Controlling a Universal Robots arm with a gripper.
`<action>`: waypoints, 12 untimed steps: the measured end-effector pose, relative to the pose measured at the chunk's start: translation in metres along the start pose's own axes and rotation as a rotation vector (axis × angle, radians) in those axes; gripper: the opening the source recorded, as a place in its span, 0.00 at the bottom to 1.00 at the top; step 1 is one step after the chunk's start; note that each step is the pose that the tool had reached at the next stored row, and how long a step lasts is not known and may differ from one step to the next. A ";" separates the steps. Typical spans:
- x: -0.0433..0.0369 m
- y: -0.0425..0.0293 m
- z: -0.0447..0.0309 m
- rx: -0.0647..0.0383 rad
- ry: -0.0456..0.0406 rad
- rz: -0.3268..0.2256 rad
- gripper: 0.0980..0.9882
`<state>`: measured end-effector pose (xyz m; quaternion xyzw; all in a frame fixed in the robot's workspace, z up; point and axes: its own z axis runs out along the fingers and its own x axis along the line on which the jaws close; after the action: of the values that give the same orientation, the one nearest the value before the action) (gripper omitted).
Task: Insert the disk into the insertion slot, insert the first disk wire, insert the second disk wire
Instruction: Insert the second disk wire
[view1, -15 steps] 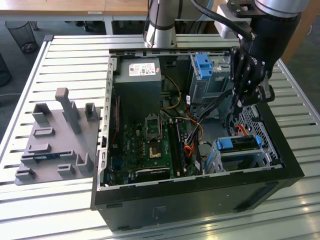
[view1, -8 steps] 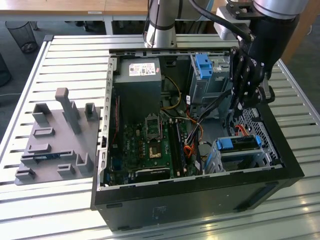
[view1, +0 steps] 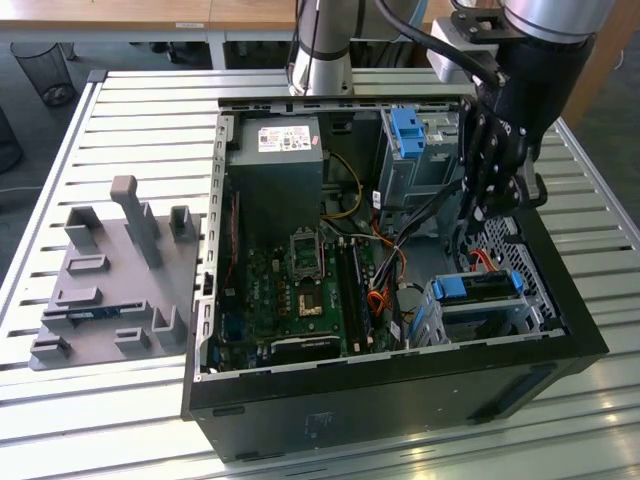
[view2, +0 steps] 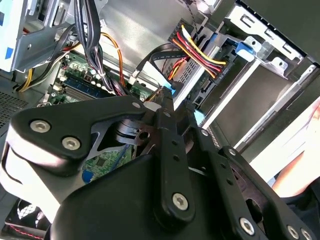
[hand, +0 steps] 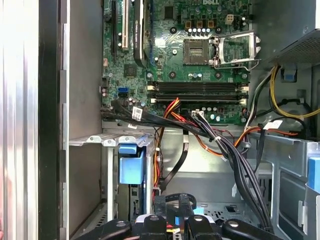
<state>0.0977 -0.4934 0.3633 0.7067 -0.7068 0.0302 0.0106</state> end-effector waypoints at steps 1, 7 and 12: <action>-0.0002 -0.0001 0.0005 0.000 0.0011 0.000 0.17; -0.0007 -0.0003 0.0028 0.000 0.0115 0.000 0.17; -0.0011 -0.0006 0.0042 0.000 0.0219 -0.001 0.17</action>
<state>0.0984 -0.4926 0.3591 0.7066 -0.7064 0.0380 0.0184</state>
